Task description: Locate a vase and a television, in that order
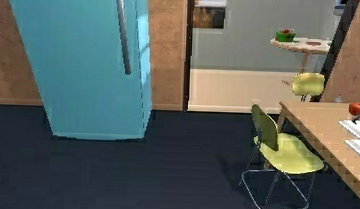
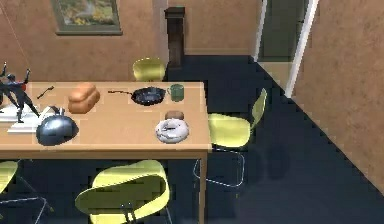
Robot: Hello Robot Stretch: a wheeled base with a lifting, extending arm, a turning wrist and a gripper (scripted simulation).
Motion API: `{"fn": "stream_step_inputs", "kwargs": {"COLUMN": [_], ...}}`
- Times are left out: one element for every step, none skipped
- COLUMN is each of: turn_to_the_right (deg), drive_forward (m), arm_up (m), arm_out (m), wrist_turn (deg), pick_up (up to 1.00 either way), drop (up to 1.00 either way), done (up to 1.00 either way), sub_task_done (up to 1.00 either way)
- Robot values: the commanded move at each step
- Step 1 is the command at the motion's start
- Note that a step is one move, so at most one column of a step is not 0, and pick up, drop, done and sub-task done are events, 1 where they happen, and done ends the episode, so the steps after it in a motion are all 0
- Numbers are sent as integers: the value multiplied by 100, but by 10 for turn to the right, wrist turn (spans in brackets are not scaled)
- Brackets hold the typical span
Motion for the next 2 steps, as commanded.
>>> {"fn": "stream_step_inputs", "kwargs": {"turn_to_the_right": [30,-450], "drive_forward": [0,0], "arm_up": [0,0], "arm_out": [0,0], "wrist_turn": [0,0], "pick_up": [0,0], "drop": [0,0], "done": [0,0], "sub_task_done": [0,0]}}
